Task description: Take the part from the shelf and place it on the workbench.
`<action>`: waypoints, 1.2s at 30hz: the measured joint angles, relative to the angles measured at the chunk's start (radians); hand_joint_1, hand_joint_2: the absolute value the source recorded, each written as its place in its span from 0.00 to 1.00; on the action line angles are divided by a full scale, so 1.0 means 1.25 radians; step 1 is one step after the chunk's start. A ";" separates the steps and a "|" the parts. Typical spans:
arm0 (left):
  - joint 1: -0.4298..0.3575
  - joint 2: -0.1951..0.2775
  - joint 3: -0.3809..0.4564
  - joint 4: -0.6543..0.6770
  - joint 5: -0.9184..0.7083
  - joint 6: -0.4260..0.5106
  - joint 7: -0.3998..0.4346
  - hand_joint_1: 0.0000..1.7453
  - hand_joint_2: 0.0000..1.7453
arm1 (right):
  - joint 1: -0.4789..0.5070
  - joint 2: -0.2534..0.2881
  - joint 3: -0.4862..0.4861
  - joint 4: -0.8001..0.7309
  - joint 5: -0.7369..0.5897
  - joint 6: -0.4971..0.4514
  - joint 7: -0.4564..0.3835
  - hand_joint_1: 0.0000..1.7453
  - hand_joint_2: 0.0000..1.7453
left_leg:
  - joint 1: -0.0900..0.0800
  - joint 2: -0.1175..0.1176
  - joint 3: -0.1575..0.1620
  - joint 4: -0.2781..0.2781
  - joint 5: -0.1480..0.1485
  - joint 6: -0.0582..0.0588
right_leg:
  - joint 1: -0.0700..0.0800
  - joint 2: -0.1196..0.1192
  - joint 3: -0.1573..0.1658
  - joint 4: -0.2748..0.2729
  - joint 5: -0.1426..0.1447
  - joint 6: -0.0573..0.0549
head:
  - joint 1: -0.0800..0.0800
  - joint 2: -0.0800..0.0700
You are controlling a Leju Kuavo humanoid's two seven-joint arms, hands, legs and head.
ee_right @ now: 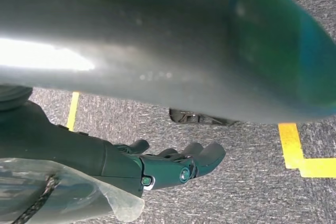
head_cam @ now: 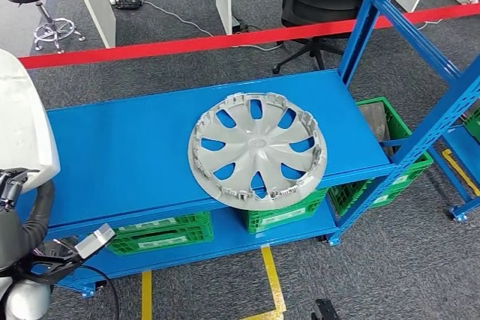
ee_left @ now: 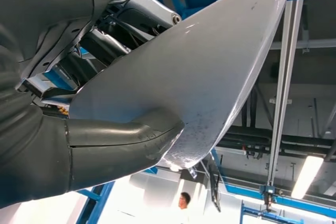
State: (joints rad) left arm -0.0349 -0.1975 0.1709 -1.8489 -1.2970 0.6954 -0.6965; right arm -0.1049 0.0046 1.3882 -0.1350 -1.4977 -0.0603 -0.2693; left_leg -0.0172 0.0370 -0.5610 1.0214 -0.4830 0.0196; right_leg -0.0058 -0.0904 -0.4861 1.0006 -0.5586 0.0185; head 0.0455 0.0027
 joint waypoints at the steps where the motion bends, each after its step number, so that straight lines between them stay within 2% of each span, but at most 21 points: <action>1: 0.000 0.000 0.001 0.000 -0.001 0.000 0.000 1.00 1.00 | 0.000 0.000 0.000 0.000 0.000 0.000 0.000 0.00 0.00 | 0.000 0.000 0.000 0.000 0.000 0.000 | 0.000 0.000 0.000 0.000 0.000 0.000 | 0.000 0.000; 8: 0.000 0.000 0.006 0.006 -0.007 0.000 0.000 1.00 1.00 | 0.000 0.000 0.000 0.000 0.000 0.000 0.000 0.00 0.00 | -0.005 0.000 0.000 0.001 -0.002 0.003 | -0.004 0.000 0.000 0.000 0.001 0.003 | 0.000 0.000; 13: 0.000 0.001 0.013 0.011 -0.010 0.000 0.002 1.00 1.00 | -0.001 0.002 -0.001 0.000 0.000 0.002 0.000 0.00 0.00 | -0.006 -0.001 -0.001 0.000 0.000 0.014 | -0.006 -0.002 0.002 -0.002 0.004 0.012 | 0.000 0.000; 14: 0.000 0.001 0.015 0.011 -0.012 0.000 0.004 1.00 1.00 | -0.002 0.002 -0.002 0.000 0.000 0.001 0.000 0.00 0.00 | -0.004 -0.002 0.000 -0.005 0.004 0.018 | -0.005 0.005 0.001 0.000 0.000 0.014 | 0.000 0.000; 16: -0.003 0.000 0.018 0.012 -0.016 0.000 0.011 1.00 1.00 | -0.003 0.002 -0.003 0.000 0.000 0.001 0.000 0.00 0.00 | 0.003 -0.004 0.002 -0.016 0.012 0.026 | -0.005 0.035 -0.020 0.043 -0.033 0.016 | 0.001 0.000; 18: -0.004 0.000 0.019 0.015 -0.020 0.000 0.018 1.00 1.00 | -0.001 0.002 -0.003 0.000 0.000 0.001 0.000 0.00 0.00 | 0.005 -0.008 0.000 -0.018 0.015 0.029 | -0.007 0.063 -0.070 0.147 -0.083 0.019 | 0.003 0.000; 19: -0.004 -0.001 0.019 0.016 -0.023 0.000 0.021 1.00 1.00 | 0.001 0.002 -0.004 0.000 0.000 0.001 0.001 0.00 0.00 | 0.006 -0.011 -0.001 -0.017 0.016 0.029 | -0.007 0.068 -0.096 0.198 -0.097 0.021 | 0.004 0.000; 20: -0.004 0.000 0.020 0.019 -0.025 0.000 0.025 1.00 1.00 | 0.002 0.002 -0.004 0.000 0.000 0.001 0.001 0.00 0.00 | 0.006 -0.015 -0.002 -0.017 0.016 0.029 | -0.008 0.070 -0.112 0.227 -0.096 0.022 | 0.004 0.000; 21: -0.004 0.000 0.020 0.021 -0.028 0.000 0.029 1.00 1.00 | 0.003 0.002 -0.004 0.000 0.000 0.001 0.002 0.00 0.00 | 0.007 -0.018 -0.002 -0.016 0.017 0.027 | -0.010 0.070 -0.115 0.224 -0.078 0.024 | 0.004 0.000; 22: -0.004 0.000 0.020 0.023 -0.030 0.000 0.034 1.00 1.00 | 0.003 0.002 -0.004 0.000 0.000 0.000 0.002 0.00 0.00 | 0.008 -0.020 -0.002 -0.013 0.016 0.025 | -0.012 0.070 -0.102 0.187 -0.045 0.026 | 0.004 0.000; 23: -0.004 0.001 0.020 0.025 -0.034 0.000 0.041 1.00 1.00 | 0.003 0.002 -0.006 0.000 0.000 0.000 0.003 0.00 0.00 | 0.010 -0.023 -0.003 -0.010 0.015 0.022 | -0.014 0.071 -0.080 0.132 -0.013 0.028 | 0.004 0.000; 24: -0.004 0.002 0.019 0.026 -0.037 0.000 0.049 1.00 1.00 | 0.002 0.002 -0.007 0.000 0.000 0.000 0.003 0.00 0.00 | 0.010 -0.025 -0.005 -0.005 0.014 0.017 | -0.014 0.073 -0.056 0.083 0.011 0.030 | 0.004 0.000; 25: -0.004 0.002 0.019 0.028 -0.040 0.000 0.056 1.00 1.00 | 0.001 0.003 -0.008 0.000 0.000 0.000 0.004 0.00 0.00 | 0.010 -0.028 -0.008 0.000 0.014 0.011 | -0.014 0.076 -0.039 0.047 0.024 0.029 | 0.005 0.000; 27: -0.005 0.005 0.018 0.030 -0.043 0.000 0.068 1.00 1.00 | 0.001 0.003 -0.010 0.000 0.000 0.000 0.006 0.00 0.00 | 0.008 -0.032 -0.017 0.007 0.019 -0.001 | -0.012 0.081 -0.031 0.029 0.023 0.024 | 0.006 0.000; 29: -0.004 0.008 0.018 0.032 -0.045 0.001 0.071 1.00 1.00 | 0.001 0.003 -0.011 0.000 0.000 0.000 0.007 0.00 0.00 | 0.010 -0.034 -0.024 0.011 0.020 -0.010 | -0.014 0.080 -0.038 0.026 0.026 0.014 | 0.006 0.000; 30: -0.004 0.010 0.018 0.032 -0.045 0.001 0.072 1.00 1.00 | 0.001 0.003 -0.012 0.000 0.000 0.000 0.007 0.00 0.00 | 0.011 -0.034 -0.029 0.021 0.009 -0.015 | -0.014 0.079 -0.042 0.026 0.030 0.007 | 0.006 0.000; 32: -0.005 0.013 0.018 0.034 -0.046 0.001 0.073 1.00 1.00 | 0.000 0.003 -0.015 0.000 0.000 0.000 0.007 0.00 0.00 | 0.014 -0.033 -0.053 0.084 -0.042 -0.024 | -0.015 0.075 -0.053 0.024 0.039 -0.007 | 0.004 0.000; 34: -0.005 0.016 0.018 0.038 -0.048 0.001 0.079 1.00 1.00 | 0.000 0.003 -0.017 0.000 0.000 0.000 0.007 0.00 0.00 | 0.016 -0.033 -0.085 0.185 -0.100 -0.030 | -0.013 0.072 -0.066 0.024 0.048 -0.014 | 0.003 0.000; 35: -0.004 0.018 0.017 0.040 -0.049 0.001 0.084 1.00 1.00 | 0.001 0.003 -0.018 0.000 0.000 0.000 0.007 0.00 0.00 | 0.016 -0.033 -0.090 0.217 -0.111 -0.031 | -0.012 0.071 -0.073 0.024 0.053 -0.015 | 0.003 0.000; 36: -0.004 0.020 0.016 0.042 -0.051 0.001 0.090 1.00 1.00 | 0.001 0.003 -0.018 0.000 0.000 0.000 0.007 0.00 0.00 | 0.017 -0.033 -0.084 0.222 -0.107 -0.030 | -0.011 0.070 -0.079 0.025 0.058 -0.016 | 0.003 0.000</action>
State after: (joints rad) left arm -0.0398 -0.1721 0.1905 -1.7964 -1.3608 0.6962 -0.5846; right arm -0.1042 0.0080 1.3651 -0.1347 -1.4981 -0.0604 -0.2600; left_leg 0.0037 -0.0043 -0.6657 1.2989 -0.6168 -0.0176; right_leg -0.0190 -0.0035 -0.5845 1.0315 -0.4865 -0.0012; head 0.0487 0.0027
